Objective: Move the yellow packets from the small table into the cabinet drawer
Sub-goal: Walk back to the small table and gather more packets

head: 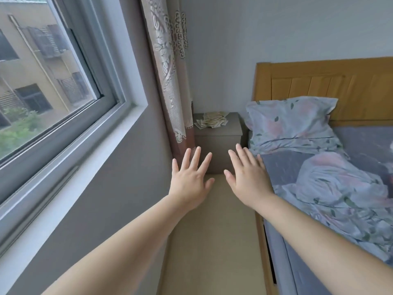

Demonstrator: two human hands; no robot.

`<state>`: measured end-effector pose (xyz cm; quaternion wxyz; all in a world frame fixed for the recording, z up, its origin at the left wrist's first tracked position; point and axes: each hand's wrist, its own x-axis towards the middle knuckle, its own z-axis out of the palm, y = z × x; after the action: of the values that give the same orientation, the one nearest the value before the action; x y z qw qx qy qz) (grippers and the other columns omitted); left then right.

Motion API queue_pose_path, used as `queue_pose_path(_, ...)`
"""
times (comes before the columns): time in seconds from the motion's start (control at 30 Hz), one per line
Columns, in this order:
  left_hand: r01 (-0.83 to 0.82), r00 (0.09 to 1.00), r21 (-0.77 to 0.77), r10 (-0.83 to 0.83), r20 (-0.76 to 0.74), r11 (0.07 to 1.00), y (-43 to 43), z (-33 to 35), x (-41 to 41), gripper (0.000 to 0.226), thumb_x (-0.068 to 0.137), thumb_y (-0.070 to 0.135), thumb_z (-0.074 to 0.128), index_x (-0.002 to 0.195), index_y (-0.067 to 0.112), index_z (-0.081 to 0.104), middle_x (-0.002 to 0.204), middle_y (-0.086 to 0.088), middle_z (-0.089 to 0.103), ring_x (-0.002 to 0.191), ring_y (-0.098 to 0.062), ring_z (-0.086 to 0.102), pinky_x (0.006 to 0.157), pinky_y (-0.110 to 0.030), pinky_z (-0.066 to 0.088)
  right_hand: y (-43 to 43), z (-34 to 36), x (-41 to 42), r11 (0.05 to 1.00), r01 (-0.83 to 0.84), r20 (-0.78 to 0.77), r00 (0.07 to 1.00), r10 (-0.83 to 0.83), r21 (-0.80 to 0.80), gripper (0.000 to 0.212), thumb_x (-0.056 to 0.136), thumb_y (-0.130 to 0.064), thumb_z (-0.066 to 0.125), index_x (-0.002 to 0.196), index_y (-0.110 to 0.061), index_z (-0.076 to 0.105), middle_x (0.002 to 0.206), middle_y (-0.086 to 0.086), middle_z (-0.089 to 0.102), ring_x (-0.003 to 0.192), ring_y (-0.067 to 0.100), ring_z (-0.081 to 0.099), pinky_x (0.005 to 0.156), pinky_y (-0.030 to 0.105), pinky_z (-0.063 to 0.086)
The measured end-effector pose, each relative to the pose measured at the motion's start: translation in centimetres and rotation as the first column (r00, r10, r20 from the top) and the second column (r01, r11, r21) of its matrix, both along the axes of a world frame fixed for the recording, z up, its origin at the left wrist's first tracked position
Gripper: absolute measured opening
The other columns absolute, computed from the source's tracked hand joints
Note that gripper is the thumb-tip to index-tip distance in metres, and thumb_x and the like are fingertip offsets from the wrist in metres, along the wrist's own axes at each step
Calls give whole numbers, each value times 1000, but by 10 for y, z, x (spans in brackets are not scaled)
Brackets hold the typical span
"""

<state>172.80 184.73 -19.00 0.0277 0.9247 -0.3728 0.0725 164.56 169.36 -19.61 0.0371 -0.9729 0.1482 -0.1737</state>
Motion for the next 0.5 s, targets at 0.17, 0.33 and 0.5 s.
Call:
queue_pose_path(0.17,59,998,-23,-59,11,998,-69,-14,129,69,97,52,33,152,32,-3,161,-1,-9,147,-25,-12,116,-53,4,-71,-7,120,998,25,-61,998,-29,-51,60,99,-46,27,151,-16,20,160,6,9,146,24,12,115,47,12)
queue_pose_path(0.33,158,987,5,-158,39,987,-158,-10,264,69,97,52,31,153,28,-2,161,-2,-7,147,-28,-9,116,-54,7,-144,0,241,993,114,-62,991,-117,-43,59,98,-44,34,149,-16,25,159,6,14,145,24,17,115,47,15)
queue_pose_path(0.5,197,980,17,-197,17,980,-254,-4,366,68,98,52,28,153,26,-3,161,-2,-9,147,-29,-10,116,-54,3,-224,4,332,980,195,-107,974,-199,-41,60,98,-45,30,151,-17,20,160,4,10,146,23,14,116,46,15)
